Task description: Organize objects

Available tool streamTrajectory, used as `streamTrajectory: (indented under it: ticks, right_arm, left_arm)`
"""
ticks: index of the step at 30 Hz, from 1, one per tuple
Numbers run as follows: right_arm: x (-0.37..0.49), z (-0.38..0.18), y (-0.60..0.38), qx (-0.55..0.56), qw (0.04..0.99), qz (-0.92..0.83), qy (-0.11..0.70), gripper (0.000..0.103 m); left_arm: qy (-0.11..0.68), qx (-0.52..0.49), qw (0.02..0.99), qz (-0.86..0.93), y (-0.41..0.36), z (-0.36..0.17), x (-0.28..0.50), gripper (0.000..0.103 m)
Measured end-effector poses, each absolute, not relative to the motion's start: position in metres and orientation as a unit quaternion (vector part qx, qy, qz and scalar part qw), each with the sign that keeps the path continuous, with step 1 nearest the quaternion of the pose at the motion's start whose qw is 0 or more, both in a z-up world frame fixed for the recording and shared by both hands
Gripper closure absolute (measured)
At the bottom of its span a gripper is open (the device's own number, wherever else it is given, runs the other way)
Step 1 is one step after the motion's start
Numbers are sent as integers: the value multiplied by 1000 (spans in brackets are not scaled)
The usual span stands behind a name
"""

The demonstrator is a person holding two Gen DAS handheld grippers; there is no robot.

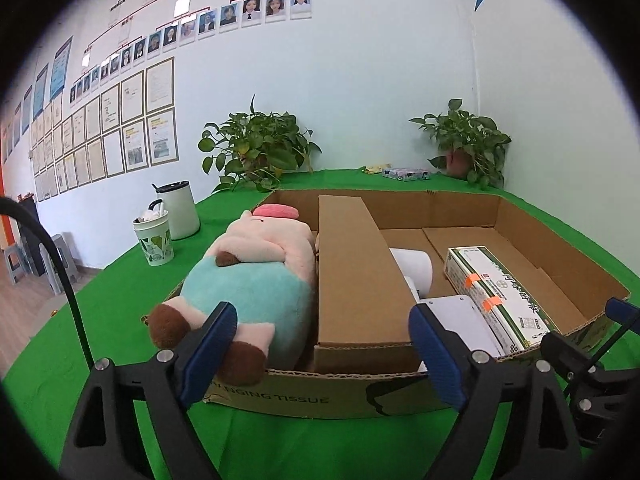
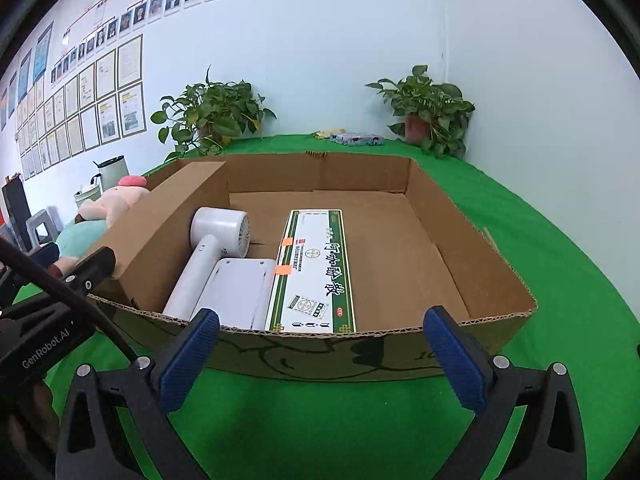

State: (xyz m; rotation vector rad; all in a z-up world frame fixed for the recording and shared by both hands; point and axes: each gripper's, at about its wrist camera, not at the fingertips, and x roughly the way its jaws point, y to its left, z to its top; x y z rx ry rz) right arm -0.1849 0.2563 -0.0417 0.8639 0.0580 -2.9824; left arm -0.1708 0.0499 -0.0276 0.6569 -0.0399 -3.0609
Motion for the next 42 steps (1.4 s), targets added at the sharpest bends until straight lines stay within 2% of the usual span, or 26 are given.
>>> streamTrajectory:
  ticks: [13, 23, 27, 32, 42]
  right_arm:
    - [-195, -42, 255, 262, 10, -965, 27, 0]
    - [-200, -45, 255, 265, 5, -964, 23, 0]
    - [-201, -45, 253, 266, 4, -964, 23, 0]
    - [-201, -45, 254, 264, 10, -964, 16, 0]
    - [-201, -44, 253, 262, 12, -965, 12, 0]
  left_arm:
    - [2, 217, -7, -976, 45, -27, -171, 11]
    - [-50, 227, -24, -972, 66, -29, -176, 9]
    - [-35, 254, -31, -966, 63, -34, -187, 5]
    - [-56, 258, -15, -964, 70, -36, -186, 5]
    - [-23, 239, -17, -971, 56, -31, -180, 4]
